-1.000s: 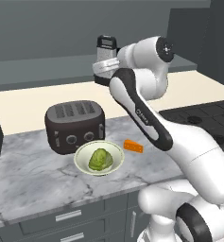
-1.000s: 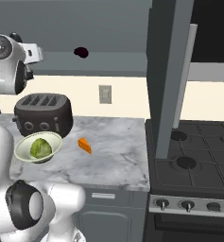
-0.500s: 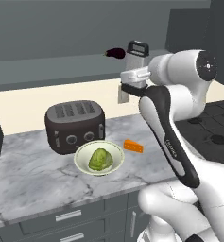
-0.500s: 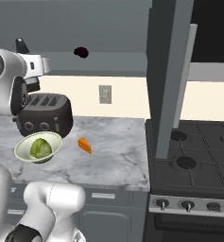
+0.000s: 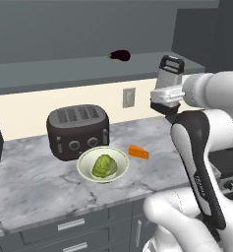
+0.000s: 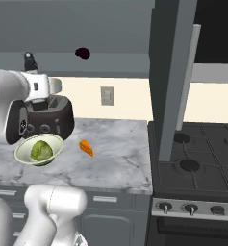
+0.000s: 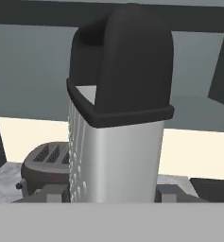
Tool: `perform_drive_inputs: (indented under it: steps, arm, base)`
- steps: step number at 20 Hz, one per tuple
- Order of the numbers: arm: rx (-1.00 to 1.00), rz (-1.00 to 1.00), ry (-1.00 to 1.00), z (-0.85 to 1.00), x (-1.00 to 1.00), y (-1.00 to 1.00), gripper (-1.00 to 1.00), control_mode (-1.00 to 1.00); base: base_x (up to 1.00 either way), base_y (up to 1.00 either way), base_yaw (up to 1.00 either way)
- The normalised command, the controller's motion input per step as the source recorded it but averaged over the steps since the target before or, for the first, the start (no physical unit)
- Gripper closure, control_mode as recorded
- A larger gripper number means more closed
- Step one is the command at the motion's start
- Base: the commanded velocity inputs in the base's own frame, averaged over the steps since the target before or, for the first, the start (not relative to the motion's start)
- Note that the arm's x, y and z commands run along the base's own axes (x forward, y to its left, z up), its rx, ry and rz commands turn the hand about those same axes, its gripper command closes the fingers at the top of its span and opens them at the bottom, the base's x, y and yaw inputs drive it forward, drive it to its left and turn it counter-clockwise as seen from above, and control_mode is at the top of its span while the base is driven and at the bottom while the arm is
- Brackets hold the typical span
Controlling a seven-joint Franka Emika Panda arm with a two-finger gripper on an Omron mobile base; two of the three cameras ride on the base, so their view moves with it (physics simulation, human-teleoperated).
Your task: Pick the cheese from the fridge and the cheese grater from the cabinet and place them next to the salad bowl.
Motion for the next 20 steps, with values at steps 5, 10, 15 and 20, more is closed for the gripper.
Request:
perform_drive_inputs:
  steps: [5,10,15,20]
  arm:
    - [0.00,-0.06,0.04,-0.68,-0.08,-0.64,1.00,-1.00]
    - [0.00,-0.03,0.03,-0.60,-0.02,-0.31,1.00,-1.00]
    - [-0.03,-0.02,0.27,-0.35,0.11,0.00,1.00,-1.00]
    - [-0.03,-0.04,0.48,-0.07,0.27,0.00,1.00,-1.00]
  base:
    - [0.00,0.00,0.00]
    - [0.00,0.00,0.00]
    - [0.00,0.00,0.00]
    - [0.00,0.00,0.00]
